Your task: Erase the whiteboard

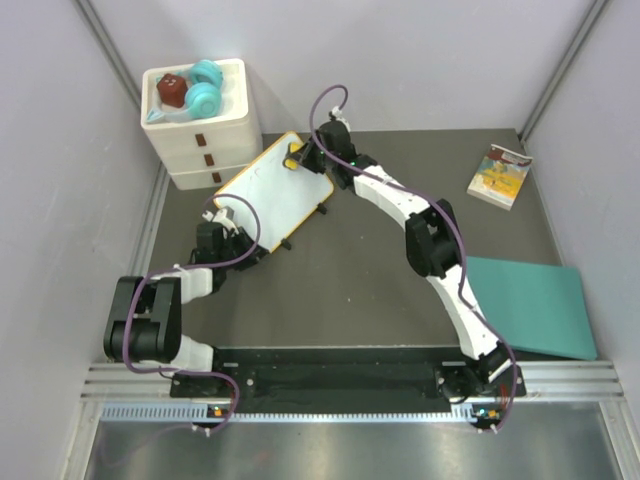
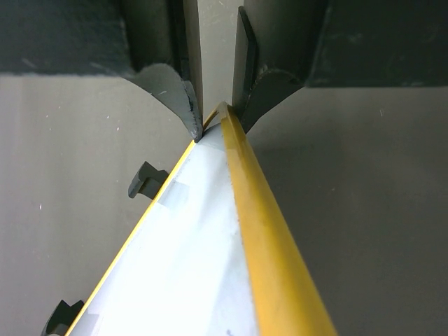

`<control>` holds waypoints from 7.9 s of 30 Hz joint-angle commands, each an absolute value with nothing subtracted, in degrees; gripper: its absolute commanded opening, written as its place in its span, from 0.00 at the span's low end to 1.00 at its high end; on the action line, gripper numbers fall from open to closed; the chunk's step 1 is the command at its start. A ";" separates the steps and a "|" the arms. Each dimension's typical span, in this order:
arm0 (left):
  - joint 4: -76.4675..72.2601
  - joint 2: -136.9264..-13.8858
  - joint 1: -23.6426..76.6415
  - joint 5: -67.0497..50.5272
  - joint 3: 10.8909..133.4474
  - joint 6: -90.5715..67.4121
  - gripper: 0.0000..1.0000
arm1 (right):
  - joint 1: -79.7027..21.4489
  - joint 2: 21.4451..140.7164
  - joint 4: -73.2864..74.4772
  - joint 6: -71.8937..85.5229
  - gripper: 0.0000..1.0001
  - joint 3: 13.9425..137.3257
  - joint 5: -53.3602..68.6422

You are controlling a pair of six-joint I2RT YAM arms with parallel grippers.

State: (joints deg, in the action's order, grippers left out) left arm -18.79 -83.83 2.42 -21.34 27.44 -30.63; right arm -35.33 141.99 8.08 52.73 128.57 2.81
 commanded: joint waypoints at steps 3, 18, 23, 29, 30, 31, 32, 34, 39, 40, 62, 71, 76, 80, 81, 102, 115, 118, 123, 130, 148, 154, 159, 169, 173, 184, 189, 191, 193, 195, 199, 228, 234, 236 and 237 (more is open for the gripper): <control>-14.41 -83.85 2.99 -16.44 27.42 -27.16 0.18 | -34.63 142.73 4.92 55.46 0.00 127.35 6.41; -14.33 -83.41 3.69 -15.56 27.25 -27.07 0.18 | -36.38 143.44 1.06 55.72 0.00 121.29 12.83; -14.24 -83.41 3.87 -15.03 27.51 -27.07 0.18 | -36.91 139.85 1.05 53.79 0.00 120.76 12.48; -13.71 -83.85 3.96 -14.85 28.21 -26.98 0.17 | -37.18 135.97 2.45 50.81 0.00 120.67 10.99; -13.36 -83.93 3.96 -14.94 28.30 -26.81 0.16 | -37.18 135.71 2.72 50.37 0.00 120.93 10.73; -12.49 -84.02 3.96 -14.77 29.17 -26.63 0.14 | -37.26 135.44 3.33 50.01 0.00 121.72 10.55; -11.96 -84.02 3.96 -14.59 29.61 -26.54 0.14 | -37.27 135.35 3.69 49.66 0.00 122.16 10.37; -10.29 -84.55 3.96 -14.94 31.02 -26.11 0.13 | -37.18 135.53 4.57 49.31 0.00 123.83 10.11; -3.35 -88.15 4.04 -14.94 37.07 -23.39 0.10 | -36.91 136.40 5.18 49.39 0.00 125.68 9.84; -0.21 -88.94 4.04 -14.51 38.05 -22.68 0.10 | -36.57 136.75 5.19 49.48 0.00 126.55 10.10; 1.85 -90.70 4.13 -15.03 40.08 -20.57 0.06 | -32.78 144.40 8.09 52.47 0.00 137.99 7.04; 1.41 -89.83 4.13 -15.38 39.64 -20.39 0.06 | -32.87 144.58 8.00 51.94 0.00 136.06 0.44; 1.14 -89.38 4.22 -15.38 39.38 -20.30 0.06 | -32.87 145.72 6.50 53.96 0.00 135.18 0.18; 1.14 -89.21 4.31 -15.29 39.29 -20.30 0.06 | -32.96 146.51 6.77 54.23 0.00 135.18 0.18; 1.14 -89.21 4.39 -15.29 39.29 -20.22 0.06 | -32.96 146.60 6.59 54.23 0.00 135.18 0.26; 1.05 -88.51 5.10 -14.77 39.11 -19.95 0.07 | -38.06 144.67 0.70 53.79 0.00 127.18 7.12; 1.32 -88.51 5.62 -13.97 39.37 -19.86 0.06 | -35.42 141.95 24.66 40.97 0.00 133.42 0.98; 1.41 -88.51 5.80 -13.80 39.38 -19.86 0.06 | -35.33 140.19 25.93 37.62 0.00 130.79 0.61; 1.32 -88.59 5.80 -13.71 39.46 -19.86 0.06 | -35.24 138.69 19.87 36.39 0.00 126.91 5.00; 1.41 -88.16 6.06 -13.36 39.38 -19.86 0.06 | -35.33 142.47 17.58 37.53 0.00 133.32 10.02; 1.49 -87.98 6.68 -12.66 39.38 -19.69 0.06 | -42.97 142.91 19.07 36.83 0.00 142.20 5.20; 1.58 -87.89 6.85 -12.57 39.46 -19.69 0.06 | -46.49 144.05 20.21 33.93 0.00 143.70 1.32; 1.58 -87.71 6.94 -12.39 39.38 -19.69 0.06 | -46.58 146.25 21.01 33.84 0.00 145.19 0.18; 1.41 -87.10 7.29 -11.87 39.02 -19.60 0.06 | -46.41 147.92 19.95 34.10 0.00 145.28 -6.94; 1.32 -86.75 7.47 -11.60 39.02 -19.51 0.06 | -45.18 147.66 17.93 36.38 0.00 145.20 -7.56; 1.32 -86.57 7.91 -11.16 38.94 -19.42 0.06 | -37.01 148.62 18.98 43.77 0.00 144.40 -4.04; 1.32 -86.48 8.00 -11.16 38.85 -19.34 0.06 | -36.39 148.27 17.41 44.21 0.00 143.00 -2.03; 1.49 -86.57 8.17 -11.08 39.02 -19.34 0.06 | -37.00 148.18 16.79 43.95 0.00 143.00 -1.06; 1.41 -86.57 8.17 -10.99 38.85 -19.34 0.06 | -37.79 147.83 16.96 42.90 0.00 143.09 -1.32; 1.41 -86.40 8.17 -10.99 38.93 -19.34 0.06 | -39.46 147.22 17.75 41.76 0.00 143.35 -2.37; 1.32 -86.40 8.17 -10.90 38.93 -19.34 0.06 | -42.62 145.81 19.60 37.63 0.00 143.09 -4.48; 1.49 -86.13 8.79 -10.19 38.94 -19.25 0.07 | -43.08 144.05 28.93 34.45 0.00 141.95 -7.92; 1.58 -86.04 8.96 -10.02 38.94 -19.16 0.07 | -42.71 143.00 25.93 33.67 0.00 142.82 -3.61; 1.58 -86.04 8.96 -10.02 39.02 -19.16 0.07 | -43.41 142.73 25.40 32.96 0.00 143.00 -2.64; 1.58 -85.96 9.05 -9.76 39.02 -19.16 0.07 | -43.77 142.73 25.31 32.09 0.00 143.09 -2.29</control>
State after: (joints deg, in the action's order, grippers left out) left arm -1.26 -86.87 8.34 -12.49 39.97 -22.52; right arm -42.44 145.40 28.32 34.09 141.75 -4.47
